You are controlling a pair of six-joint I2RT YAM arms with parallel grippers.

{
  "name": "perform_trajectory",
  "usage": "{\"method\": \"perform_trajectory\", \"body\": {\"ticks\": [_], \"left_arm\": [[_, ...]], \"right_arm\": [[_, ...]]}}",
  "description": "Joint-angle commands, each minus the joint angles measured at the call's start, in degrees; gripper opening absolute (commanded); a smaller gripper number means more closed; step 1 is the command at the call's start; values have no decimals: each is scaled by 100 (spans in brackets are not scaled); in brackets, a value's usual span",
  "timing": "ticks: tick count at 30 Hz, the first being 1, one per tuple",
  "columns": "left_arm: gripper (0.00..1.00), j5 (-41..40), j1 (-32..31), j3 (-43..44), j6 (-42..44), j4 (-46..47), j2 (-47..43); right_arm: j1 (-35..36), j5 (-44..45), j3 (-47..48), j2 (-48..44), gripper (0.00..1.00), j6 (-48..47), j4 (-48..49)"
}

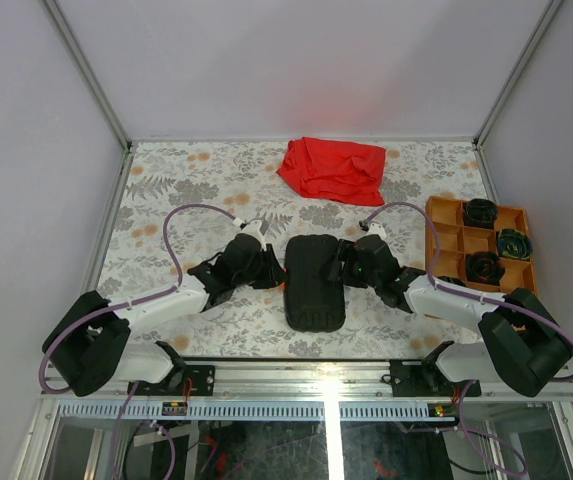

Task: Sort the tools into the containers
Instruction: Close the storage box at the center of the board.

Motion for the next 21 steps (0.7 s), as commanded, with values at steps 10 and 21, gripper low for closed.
{"method": "perform_trajectory", "body": {"ticks": [10, 21], "left_arm": [[19, 608, -359, 290, -241, 898, 292], [25, 666, -379, 309, -268, 985, 360]], "right_arm": [[34, 125, -231, 210, 64, -176, -633], [34, 106, -214, 234, 64, -178, -632]]}}
